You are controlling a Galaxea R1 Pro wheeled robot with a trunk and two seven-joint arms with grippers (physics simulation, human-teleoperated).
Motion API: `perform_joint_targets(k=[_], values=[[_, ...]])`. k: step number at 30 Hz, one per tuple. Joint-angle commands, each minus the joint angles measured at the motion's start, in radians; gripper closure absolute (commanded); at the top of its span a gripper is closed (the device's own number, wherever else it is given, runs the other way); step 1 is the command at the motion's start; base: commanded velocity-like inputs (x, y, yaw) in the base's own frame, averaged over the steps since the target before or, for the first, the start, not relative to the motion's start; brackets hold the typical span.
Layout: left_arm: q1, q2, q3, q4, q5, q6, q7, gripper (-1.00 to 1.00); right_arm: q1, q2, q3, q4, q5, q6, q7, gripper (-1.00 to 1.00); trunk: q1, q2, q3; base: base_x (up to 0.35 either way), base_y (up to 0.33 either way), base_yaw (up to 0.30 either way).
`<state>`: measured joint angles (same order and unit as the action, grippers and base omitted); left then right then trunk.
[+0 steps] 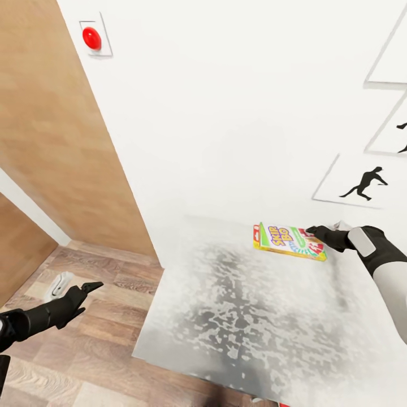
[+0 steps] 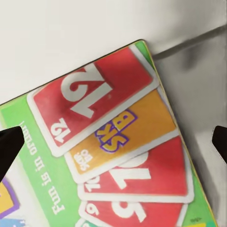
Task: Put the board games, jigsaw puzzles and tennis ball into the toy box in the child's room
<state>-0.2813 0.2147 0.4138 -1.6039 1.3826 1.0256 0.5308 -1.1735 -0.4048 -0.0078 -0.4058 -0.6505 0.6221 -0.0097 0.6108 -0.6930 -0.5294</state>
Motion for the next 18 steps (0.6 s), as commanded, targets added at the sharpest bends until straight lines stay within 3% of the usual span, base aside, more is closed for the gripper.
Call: perform_joint_targets(k=[1, 4, 7, 8, 11, 18], values=[[-0.001, 0.0, -0.002, -0.001, 0.01, 0.003, 0.011, -1.0, 0.0, -0.001, -0.001, -0.001, -0.003, 0.003, -0.003, -1.0, 0.0, -0.001, -0.001, 0.0, 0.0, 0.0], [-0.001, 0.0, -0.007, 0.0, 0.009, 0.002, 0.011, -1.0, 0.001, -0.011, -0.005, -0.001, -0.003, 0.001, -0.008, -1.0, 0.0, -0.001, -0.003, 0.0, 0.0, 0.0], [-0.001, 0.0, -0.007, 0.0, 0.009, 0.002, 0.011, -1.0, 0.001, -0.016, -0.038, -0.001, -0.003, 0.002, -0.01, -1.0, 0.0, -0.001, -0.007, 0.0, 0.0, 0.0], [-0.001, 0.0, -0.007, 0.001, 0.009, 0.002, 0.011, -1.0, 0.002, -0.018, -0.072, -0.001, -0.003, 0.002, -0.01, -1.0, 0.0, -0.001, -0.009, 0.0, 0.0, 0.0], [0.002, -0.002, -0.007, 0.003, 0.01, 0.002, 0.01, -1.0, 0.003, -0.019, -0.1, -0.001, -0.004, 0.002, -0.01, -1.0, 0.0, -0.001, -0.013, 0.0, 0.0, 0.0], [0.004, -0.002, -0.006, 0.01, 0.009, 0.0, 0.009, -1.0, 0.007, -0.013, -0.113, 0.002, -0.004, 0.002, -0.01, -1.0, 0.0, -0.001, -0.024, 0.0, 0.0, 0.0]])
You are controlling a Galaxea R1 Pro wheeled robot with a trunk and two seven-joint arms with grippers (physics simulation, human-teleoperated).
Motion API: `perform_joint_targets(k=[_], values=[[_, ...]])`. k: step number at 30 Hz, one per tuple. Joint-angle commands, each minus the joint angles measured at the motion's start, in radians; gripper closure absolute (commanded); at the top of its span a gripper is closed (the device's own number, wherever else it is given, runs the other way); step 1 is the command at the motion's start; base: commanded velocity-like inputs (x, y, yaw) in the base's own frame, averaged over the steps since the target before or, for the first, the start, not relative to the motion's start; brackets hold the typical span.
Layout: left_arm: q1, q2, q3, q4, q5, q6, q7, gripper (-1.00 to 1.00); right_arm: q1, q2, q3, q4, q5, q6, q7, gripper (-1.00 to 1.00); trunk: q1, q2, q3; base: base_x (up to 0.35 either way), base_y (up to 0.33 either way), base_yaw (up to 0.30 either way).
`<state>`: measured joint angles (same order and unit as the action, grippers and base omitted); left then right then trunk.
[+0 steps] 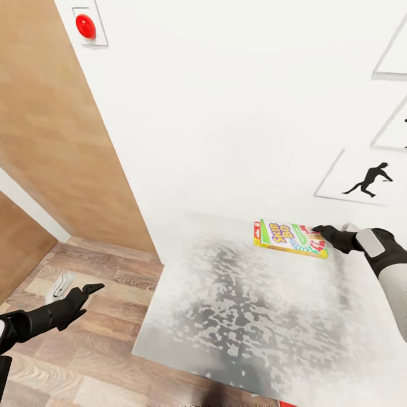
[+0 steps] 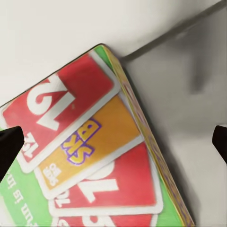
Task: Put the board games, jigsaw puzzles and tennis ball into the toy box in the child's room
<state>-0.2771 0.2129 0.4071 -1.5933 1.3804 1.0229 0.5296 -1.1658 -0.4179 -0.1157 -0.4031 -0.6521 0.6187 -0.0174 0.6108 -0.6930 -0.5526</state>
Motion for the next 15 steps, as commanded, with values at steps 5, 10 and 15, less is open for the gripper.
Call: perform_joint_targets(k=[5, 10, 15], values=[[-0.001, 0.0, 0.003, 0.001, 0.011, 0.003, 0.01, -1.0, 0.004, 0.002, -0.005, 0.0, -0.003, 0.005, -0.001, -1.0, 0.0, -0.001, -0.009, 0.0, 0.0, 0.0], [0.001, 0.001, 0.006, 0.005, 0.01, 0.002, 0.011, -1.0, 0.006, -0.002, -0.005, 0.0, -0.004, 0.006, 0.005, -1.0, 0.0, -0.001, -0.011, 0.0, 0.0, 0.0], [0.001, 0.001, 0.007, 0.03, 0.008, 0.002, 0.011, -1.0, 0.008, -0.004, -0.005, 0.001, -0.004, 0.007, 0.006, -1.0, 0.0, -0.001, -0.011, 0.0, 0.0, 0.0]])
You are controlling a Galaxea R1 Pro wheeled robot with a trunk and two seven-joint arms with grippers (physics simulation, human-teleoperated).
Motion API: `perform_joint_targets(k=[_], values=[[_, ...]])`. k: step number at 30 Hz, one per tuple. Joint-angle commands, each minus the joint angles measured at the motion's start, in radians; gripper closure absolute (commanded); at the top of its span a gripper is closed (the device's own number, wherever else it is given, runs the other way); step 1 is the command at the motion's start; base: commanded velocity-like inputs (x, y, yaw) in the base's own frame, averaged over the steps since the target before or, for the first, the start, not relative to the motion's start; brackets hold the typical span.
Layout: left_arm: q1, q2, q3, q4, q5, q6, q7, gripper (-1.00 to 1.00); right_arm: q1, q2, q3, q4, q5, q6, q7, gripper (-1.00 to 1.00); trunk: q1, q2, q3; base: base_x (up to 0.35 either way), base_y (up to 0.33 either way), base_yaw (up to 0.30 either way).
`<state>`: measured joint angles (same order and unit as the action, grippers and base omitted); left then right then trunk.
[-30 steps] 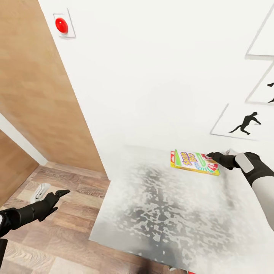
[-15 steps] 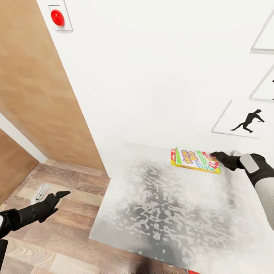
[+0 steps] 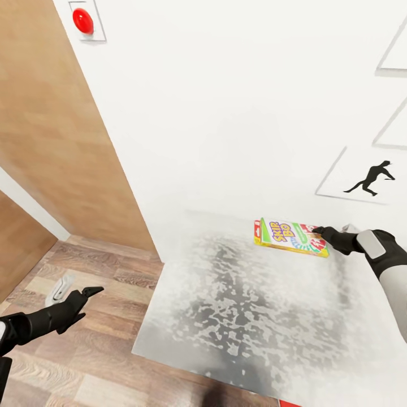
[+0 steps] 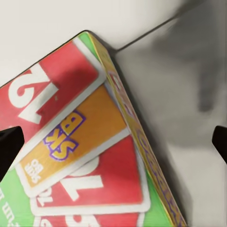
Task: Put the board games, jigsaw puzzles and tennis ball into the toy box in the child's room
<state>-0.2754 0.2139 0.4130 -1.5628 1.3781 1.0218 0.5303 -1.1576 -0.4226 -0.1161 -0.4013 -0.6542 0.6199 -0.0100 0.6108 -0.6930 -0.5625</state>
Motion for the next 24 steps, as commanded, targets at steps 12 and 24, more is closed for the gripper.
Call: perform_joint_targets(k=[12, 24], values=[[-0.001, 0.001, 0.002, 0.006, 0.011, 0.003, 0.01, -1.0, 0.001, 0.005, -0.005, 0.002, -0.002, 0.007, -0.001, -1.0, 0.0, -0.001, -0.001, 0.0, 0.01, 0.0], [-0.001, 0.002, 0.004, 0.007, 0.013, 0.003, 0.009, -1.0, 0.001, 0.0, -0.006, 0.002, -0.002, 0.008, -0.001, -1.0, 0.0, -0.001, -0.001, 0.0, 0.255, 0.0]])
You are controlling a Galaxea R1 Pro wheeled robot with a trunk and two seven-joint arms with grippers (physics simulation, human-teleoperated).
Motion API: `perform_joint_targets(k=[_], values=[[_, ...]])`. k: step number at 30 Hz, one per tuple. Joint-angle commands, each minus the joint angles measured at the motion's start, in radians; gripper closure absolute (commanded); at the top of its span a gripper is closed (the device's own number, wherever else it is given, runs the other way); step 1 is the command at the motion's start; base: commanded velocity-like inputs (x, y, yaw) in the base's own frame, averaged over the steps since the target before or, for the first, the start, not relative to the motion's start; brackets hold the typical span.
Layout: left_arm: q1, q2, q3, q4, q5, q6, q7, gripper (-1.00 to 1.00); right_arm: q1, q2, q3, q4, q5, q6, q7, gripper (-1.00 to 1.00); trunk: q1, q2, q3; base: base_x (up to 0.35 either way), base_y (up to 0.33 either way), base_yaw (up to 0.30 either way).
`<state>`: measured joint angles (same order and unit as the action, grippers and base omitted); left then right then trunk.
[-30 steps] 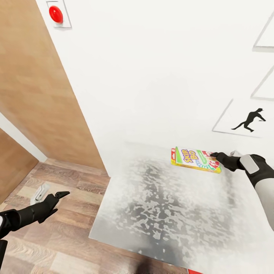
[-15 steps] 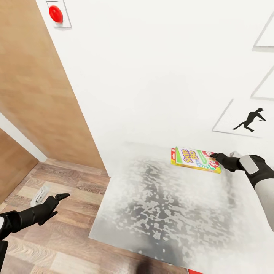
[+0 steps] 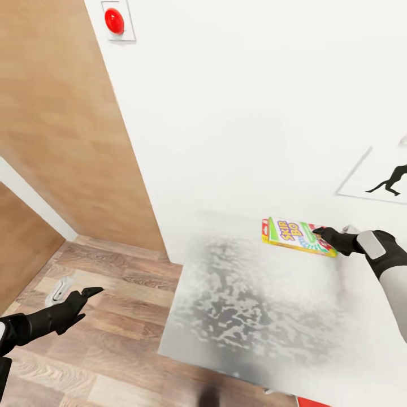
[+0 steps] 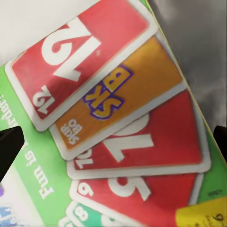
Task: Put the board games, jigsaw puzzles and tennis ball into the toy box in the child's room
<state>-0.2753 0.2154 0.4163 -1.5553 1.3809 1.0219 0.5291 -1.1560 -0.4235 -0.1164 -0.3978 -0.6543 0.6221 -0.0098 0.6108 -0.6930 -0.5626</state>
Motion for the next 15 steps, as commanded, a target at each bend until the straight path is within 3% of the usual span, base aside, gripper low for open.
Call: perform_joint_targets(k=[1, 8, 15], values=[[-0.001, 0.0, 0.001, 0.0, 0.01, 0.003, 0.01, -1.0, -0.001, 0.0, -0.006, -0.001, -0.002, 0.006, -0.001, -1.0, 0.0, -0.001, -0.001, 0.0, 0.303, 0.0], [-0.001, 0.001, 0.001, 0.003, 0.01, 0.003, 0.009, -1.0, -0.001, -0.002, -0.006, -0.002, -0.002, 0.006, -0.001, -1.0, 0.0, -0.001, -0.001, 0.0, 0.309, 0.006], [-0.001, 0.0, 0.0, 0.007, 0.008, 0.003, 0.01, -1.0, -0.002, -0.002, -0.006, -0.004, -0.002, 0.004, -0.001, -1.0, 0.0, -0.001, 0.002, 0.0, 0.311, 0.195]])
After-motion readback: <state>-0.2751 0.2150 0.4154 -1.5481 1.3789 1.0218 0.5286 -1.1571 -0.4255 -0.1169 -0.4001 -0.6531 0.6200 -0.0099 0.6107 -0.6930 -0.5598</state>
